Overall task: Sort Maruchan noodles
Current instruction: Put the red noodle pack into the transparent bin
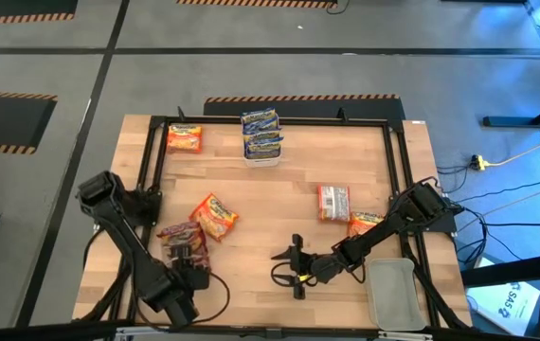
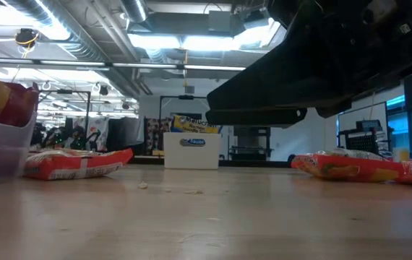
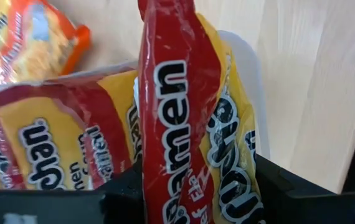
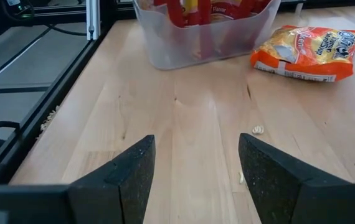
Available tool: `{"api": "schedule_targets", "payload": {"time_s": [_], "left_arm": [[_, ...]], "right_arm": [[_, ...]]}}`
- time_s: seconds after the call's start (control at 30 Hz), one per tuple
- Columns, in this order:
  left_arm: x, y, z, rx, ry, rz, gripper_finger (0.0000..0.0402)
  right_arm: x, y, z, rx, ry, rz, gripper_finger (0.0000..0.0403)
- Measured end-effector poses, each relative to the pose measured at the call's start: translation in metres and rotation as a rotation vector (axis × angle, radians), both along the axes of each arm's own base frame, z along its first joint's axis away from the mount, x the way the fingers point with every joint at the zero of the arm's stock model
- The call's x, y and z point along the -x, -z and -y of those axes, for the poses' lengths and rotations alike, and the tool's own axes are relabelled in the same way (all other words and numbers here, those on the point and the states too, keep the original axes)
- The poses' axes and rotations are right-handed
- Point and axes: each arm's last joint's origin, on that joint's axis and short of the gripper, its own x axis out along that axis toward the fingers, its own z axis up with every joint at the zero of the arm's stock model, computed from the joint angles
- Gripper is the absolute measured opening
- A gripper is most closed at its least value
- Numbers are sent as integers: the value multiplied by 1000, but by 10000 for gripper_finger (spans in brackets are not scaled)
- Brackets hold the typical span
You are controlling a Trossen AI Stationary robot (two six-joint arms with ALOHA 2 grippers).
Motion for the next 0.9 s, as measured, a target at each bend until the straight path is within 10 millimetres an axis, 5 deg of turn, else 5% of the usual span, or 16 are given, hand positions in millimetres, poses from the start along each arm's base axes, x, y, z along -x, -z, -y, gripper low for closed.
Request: {"api": "schedule_targets", "payload": {"time_s": [0.57, 0.9], "left_arm": [[9, 30, 2, -29, 25, -14, 154], [9, 32, 0, -9, -3, -47, 155]], "right_arm": [[0, 0, 0, -2, 1, 1, 218], [0, 0, 0, -2, 1, 1, 218]]}}
